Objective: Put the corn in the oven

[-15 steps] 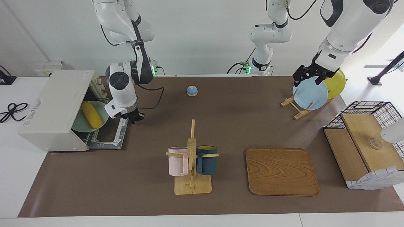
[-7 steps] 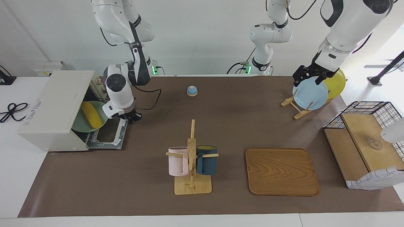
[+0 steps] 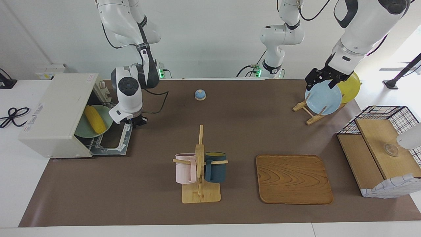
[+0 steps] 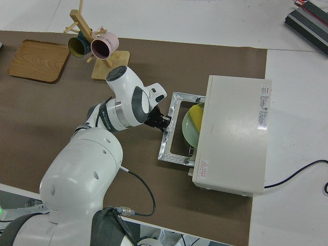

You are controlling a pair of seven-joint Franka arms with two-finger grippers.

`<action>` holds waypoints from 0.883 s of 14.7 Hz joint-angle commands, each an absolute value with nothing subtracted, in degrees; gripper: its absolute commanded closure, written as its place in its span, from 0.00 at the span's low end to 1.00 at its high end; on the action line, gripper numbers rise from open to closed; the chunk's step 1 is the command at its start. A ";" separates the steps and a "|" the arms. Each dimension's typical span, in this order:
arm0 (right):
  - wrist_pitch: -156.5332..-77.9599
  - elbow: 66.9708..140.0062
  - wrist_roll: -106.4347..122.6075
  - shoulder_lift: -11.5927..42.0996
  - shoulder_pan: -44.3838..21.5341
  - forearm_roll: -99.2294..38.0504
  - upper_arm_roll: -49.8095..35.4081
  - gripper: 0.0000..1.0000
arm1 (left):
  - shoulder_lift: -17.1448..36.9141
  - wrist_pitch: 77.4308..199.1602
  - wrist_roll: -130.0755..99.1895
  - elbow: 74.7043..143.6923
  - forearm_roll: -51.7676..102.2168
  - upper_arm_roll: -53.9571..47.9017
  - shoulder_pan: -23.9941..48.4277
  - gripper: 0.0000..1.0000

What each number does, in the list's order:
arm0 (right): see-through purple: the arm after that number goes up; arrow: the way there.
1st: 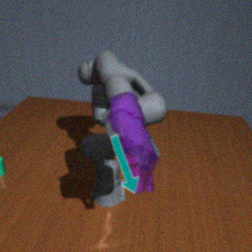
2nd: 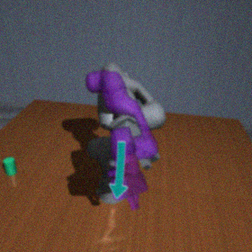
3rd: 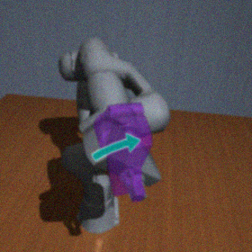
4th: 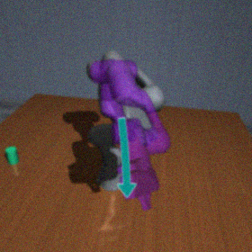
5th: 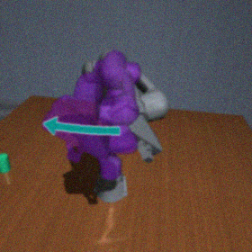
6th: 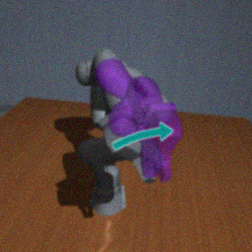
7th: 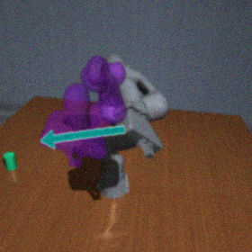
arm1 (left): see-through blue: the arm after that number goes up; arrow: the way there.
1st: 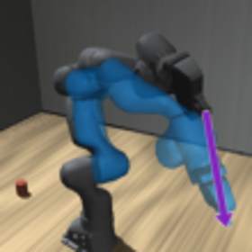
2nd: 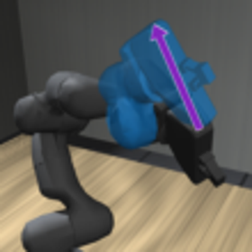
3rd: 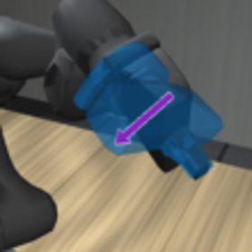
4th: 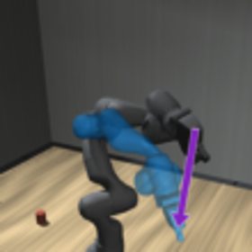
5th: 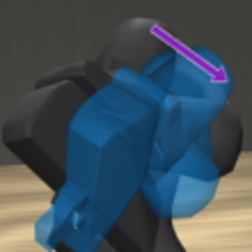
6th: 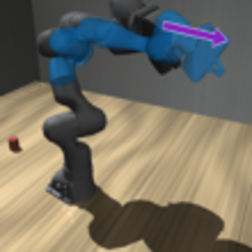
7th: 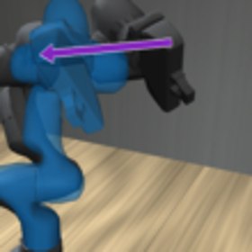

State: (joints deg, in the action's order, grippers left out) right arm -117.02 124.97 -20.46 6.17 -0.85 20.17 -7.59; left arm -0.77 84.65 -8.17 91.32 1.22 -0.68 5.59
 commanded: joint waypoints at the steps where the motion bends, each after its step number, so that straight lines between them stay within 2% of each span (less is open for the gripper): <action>1: -109.45 118.58 -14.09 4.75 1.66 25.93 -6.15 1.00 | -1.23 83.58 -8.26 91.05 1.58 -0.97 4.92 0.00; 3: -106.53 117.16 -7.51 2.74 3.41 25.93 -5.71 1.00 | -1.23 83.58 -8.26 91.05 1.58 -0.97 4.92 0.00; 8: -105.91 117.69 5.43 -1.31 10.71 25.05 -5.80 1.00 | -1.23 83.58 -8.26 91.05 1.58 -0.97 4.92 0.00; 11: -104.86 116.99 6.24 -2.37 10.81 24.35 -5.89 1.00 | -1.23 83.58 -8.26 91.05 1.58 -0.97 4.92 0.00; 13: -101.19 112.18 6.24 -1.94 10.72 17.88 -5.89 1.00 | -1.14 83.58 -8.26 91.05 1.58 -0.97 4.92 0.00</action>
State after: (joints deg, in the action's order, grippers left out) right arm -103.58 116.38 5.78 -3.29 10.18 22.27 -5.67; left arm -0.77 84.65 -8.17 91.32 1.22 -0.68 5.59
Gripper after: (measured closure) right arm 0.991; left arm 0.000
